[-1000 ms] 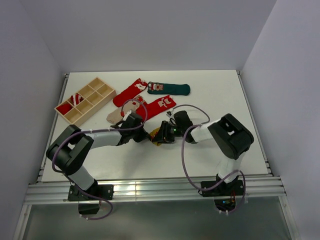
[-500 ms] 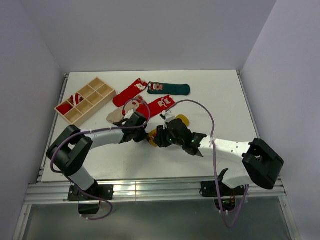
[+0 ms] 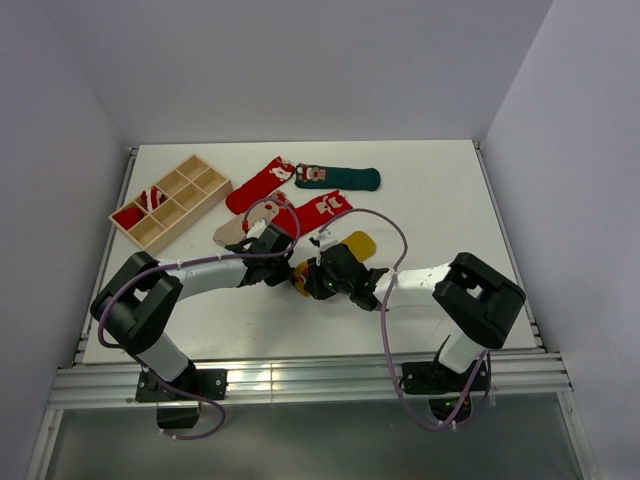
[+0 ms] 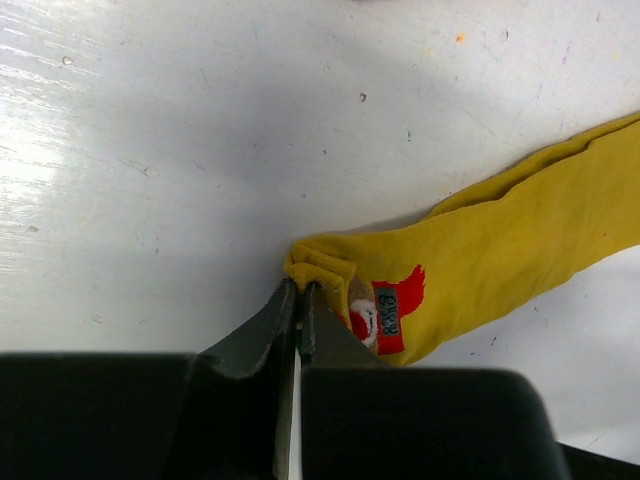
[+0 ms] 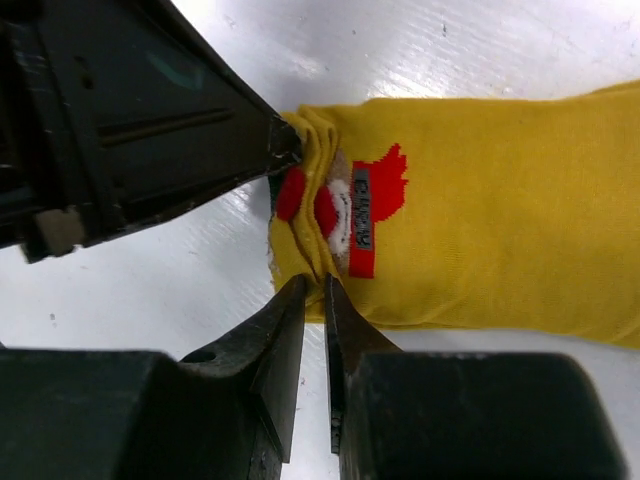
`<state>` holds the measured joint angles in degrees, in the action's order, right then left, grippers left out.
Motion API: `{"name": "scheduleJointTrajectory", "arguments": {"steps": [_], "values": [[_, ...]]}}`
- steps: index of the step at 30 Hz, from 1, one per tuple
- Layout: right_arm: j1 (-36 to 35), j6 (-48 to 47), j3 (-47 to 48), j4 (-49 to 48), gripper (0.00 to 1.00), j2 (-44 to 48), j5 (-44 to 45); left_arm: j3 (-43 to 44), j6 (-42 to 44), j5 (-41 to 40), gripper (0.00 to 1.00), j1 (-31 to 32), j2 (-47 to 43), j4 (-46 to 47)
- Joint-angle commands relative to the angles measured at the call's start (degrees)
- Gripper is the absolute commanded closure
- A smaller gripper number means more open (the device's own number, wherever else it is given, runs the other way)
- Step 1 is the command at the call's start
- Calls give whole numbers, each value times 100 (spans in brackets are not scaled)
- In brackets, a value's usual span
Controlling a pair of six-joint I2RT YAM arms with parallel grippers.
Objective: Roll the socks
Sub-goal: Roll the sock at the center of the board.
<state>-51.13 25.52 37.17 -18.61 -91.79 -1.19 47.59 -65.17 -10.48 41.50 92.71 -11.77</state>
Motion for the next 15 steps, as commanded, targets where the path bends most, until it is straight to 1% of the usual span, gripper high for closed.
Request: {"name": "scheduleJointTrajectory", "arguments": {"steps": [1, 6, 10, 12, 13, 15], "values": [[16, 111, -43, -293, 80, -15, 110, 57, 101, -253, 100, 34, -33, -519], [60, 41, 88, 461, 82, 126, 628, 127, 83, -279, 100, 34, -7, -572], [-89, -283, 98, 526, 80, 415, 857, 215, 74, -279, 100, 34, 11, -633], [-229, -398, 28, 325, 75, 591, 910, 233, 74, -288, 100, 34, 28, -660], [-283, -520, -7, 245, 70, 618, 1006, 259, 66, -279, 100, 34, 28, -677], [-371, -670, -34, 61, 67, 688, 1129, 285, 65, -288, 100, 34, 11, -721]]}}
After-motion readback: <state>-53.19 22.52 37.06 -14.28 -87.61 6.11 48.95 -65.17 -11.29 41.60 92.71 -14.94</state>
